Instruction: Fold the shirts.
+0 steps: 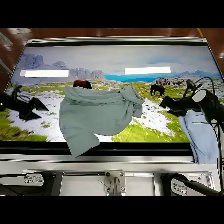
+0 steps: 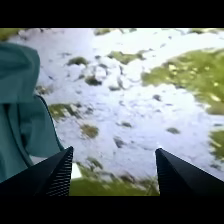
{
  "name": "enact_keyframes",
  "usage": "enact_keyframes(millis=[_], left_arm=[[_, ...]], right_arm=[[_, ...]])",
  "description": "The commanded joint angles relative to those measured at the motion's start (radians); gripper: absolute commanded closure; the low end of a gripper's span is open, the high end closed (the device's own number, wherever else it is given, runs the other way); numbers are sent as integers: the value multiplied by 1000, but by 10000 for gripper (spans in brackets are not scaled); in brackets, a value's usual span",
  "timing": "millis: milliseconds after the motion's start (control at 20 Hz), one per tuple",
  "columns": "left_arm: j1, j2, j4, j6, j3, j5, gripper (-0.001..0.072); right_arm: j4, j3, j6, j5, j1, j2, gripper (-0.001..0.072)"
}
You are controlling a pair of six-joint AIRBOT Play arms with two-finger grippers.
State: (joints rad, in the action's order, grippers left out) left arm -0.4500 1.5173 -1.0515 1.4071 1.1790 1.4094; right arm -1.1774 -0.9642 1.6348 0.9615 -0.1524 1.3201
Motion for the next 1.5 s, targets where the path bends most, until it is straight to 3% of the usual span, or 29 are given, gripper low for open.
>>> enact_keyframes(millis=[0, 200, 550, 600, 750, 800, 900, 1250, 1450], left_arm=[[-36, -19, 43, -72, -203, 0, -12], [28, -17, 147, -90, -302, -185, -12], [156, 61, 148, -85, -303, -261, 1], [163, 64, 148, -75, -303, -274, 119], [164, 63, 155, -78, -294, -300, 378], [164, 62, 156, -98, -287, -298, 542], [164, 48, 156, -138, -274, -297, 654], [164, -47, 174, -211, -235, -299, 665], [164, -85, 193, -227, -234, -299, 665]], right_arm=[[131, 111, -97, 44, -6, -6, 88], [159, 148, -99, 7, 53, 0, 80], [216, 148, -99, 5, 230, 68, 79], [241, 148, -99, -3, 261, 80, 31], [306, 148, -98, -44, 309, 95, 26], [338, 148, -98, -60, 312, 95, 26], [408, 148, -98, -96, 312, 95, 26], [532, 148, -109, -124, 332, 150, 28], [548, 148, -55, -241, 424, 183, 29]])
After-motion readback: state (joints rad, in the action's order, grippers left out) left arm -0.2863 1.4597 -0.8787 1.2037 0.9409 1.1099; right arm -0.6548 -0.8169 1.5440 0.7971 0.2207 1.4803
